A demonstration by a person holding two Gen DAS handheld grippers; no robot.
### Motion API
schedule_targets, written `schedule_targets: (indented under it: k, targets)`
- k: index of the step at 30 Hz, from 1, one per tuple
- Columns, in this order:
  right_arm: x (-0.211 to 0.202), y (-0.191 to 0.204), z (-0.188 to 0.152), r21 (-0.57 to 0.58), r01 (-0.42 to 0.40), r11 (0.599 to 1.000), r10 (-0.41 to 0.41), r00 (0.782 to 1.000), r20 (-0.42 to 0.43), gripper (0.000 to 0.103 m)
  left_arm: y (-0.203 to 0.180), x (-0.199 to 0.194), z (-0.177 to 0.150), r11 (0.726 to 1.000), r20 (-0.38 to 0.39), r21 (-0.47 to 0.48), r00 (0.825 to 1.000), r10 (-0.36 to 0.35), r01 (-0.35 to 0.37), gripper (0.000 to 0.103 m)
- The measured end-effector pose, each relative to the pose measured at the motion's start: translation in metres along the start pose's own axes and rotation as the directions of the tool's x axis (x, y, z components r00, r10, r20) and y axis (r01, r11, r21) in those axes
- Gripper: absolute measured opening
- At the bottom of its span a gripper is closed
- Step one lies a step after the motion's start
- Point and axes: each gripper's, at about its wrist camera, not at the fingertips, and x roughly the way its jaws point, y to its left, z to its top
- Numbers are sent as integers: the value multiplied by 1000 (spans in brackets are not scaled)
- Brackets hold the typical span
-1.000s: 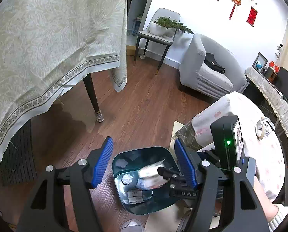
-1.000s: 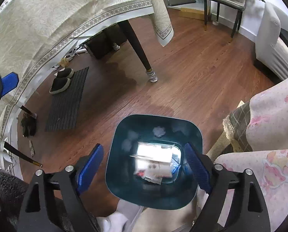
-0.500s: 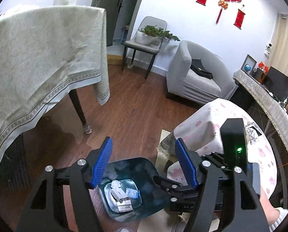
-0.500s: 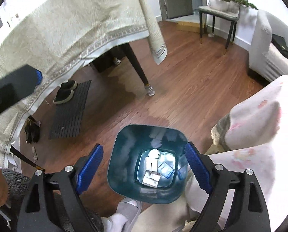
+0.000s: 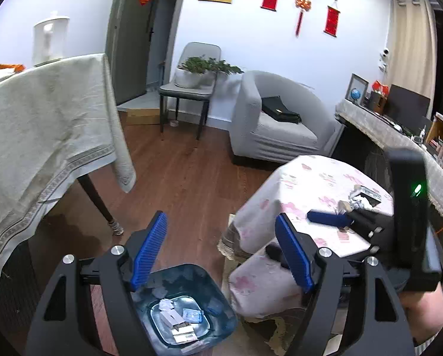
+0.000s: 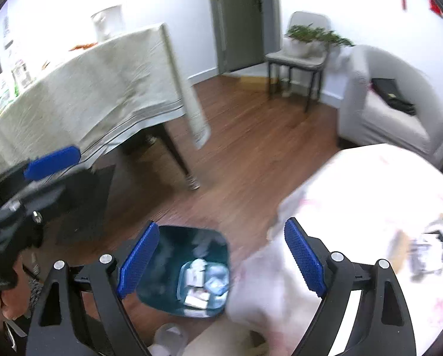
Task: Collect trash
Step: 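Return both tools to the table and close the left tool on the tape roll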
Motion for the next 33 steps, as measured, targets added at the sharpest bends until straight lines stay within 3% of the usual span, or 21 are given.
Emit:
schedule_targets:
  k: [10,18,26,33]
  targets:
    - [-38,-85,-17,137,116,984,-123,992,41,87,-48,36,-3,995,-36,52,996,-86,88,78]
    - [-60,-148,-33,275,200,940,-220,975,44,87,-90,72,-19,983,-109,151,990,-89,105,76]
    - [-77,-195,-45,364,278,889,-308,951,25,87,-136,104,-21,957,-171,216,972,-160,196,68]
    - [-88,-221,-55,419,288,861,-327,945,24,87,-163,134,-25,940,-238,210,946,-219,270,61]
